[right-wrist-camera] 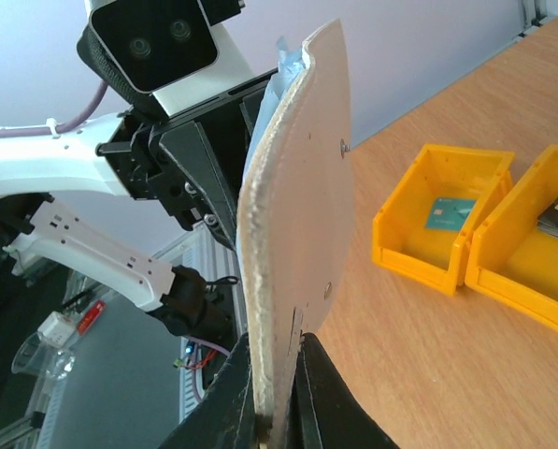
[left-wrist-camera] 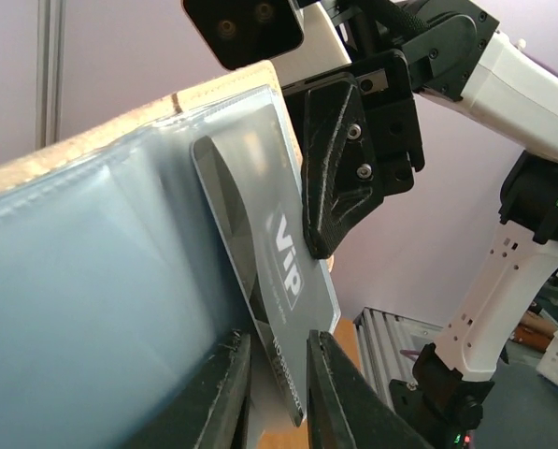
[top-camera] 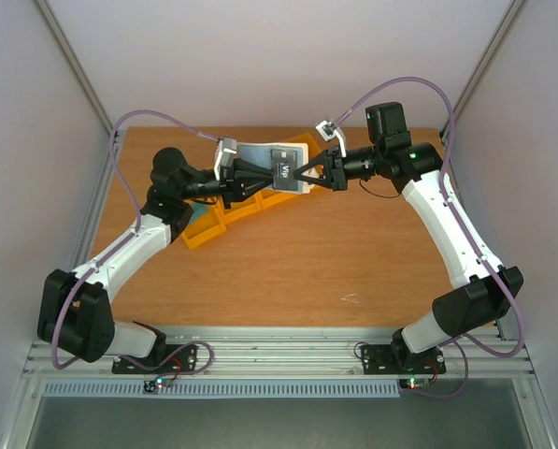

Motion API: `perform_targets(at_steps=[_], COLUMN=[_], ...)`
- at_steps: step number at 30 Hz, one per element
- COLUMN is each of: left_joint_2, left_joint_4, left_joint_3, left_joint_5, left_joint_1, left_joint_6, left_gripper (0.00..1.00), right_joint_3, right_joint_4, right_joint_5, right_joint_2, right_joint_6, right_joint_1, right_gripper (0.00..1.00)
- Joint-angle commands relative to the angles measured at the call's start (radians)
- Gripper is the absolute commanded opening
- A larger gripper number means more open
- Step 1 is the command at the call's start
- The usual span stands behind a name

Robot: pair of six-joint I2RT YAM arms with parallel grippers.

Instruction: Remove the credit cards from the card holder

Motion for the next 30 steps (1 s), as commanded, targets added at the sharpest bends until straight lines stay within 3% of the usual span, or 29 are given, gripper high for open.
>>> perform_targets(at_steps=[1, 4, 7, 8, 23, 30], left_joint_2=[-0.001, 0.008, 0.011, 0.010, -0.021, -0.037], left_joint_4=[0.022, 0.025, 0.027, 0.025, -0.009, -0.004], left_joint_3=[0.004, 0.012, 0.017, 0.018, -0.036, -0.059], left_joint_5=[0.002, 0.002, 0.003, 0.003, -0.122, -0.102], left_joint_1=[-0.018, -0.028, -0.029, -0.029, 0.020, 0.022], left_joint_6=[0.014, 0.012, 0.016, 0.015, 0.026, 0.034], left_gripper=[0.21, 0.18, 0.02, 0.00, 0.00, 0.00], right_joint_3=[0.036, 0.038, 0.036, 0.036, 0.014, 0.011], right_joint_4=[-0.011, -0.010, -0.016, -0.021, -0.095, -0.104], right_joint_5=[-0.043, -0.041, -0.040, -0.038, 0.001, -0.002], right_joint_2=[0.004, 0.004, 0.002, 0.000, -0.046, -0.044], right_joint_6=[-0.024, -0.027, -0.033, -0.038, -0.069, -0.069], right_joint_1=[0.003, 0.004, 0.004, 0.004, -0.082, -0.094], right_gripper=[0.01, 0.01, 0.01, 0.01, 0.01, 0.01])
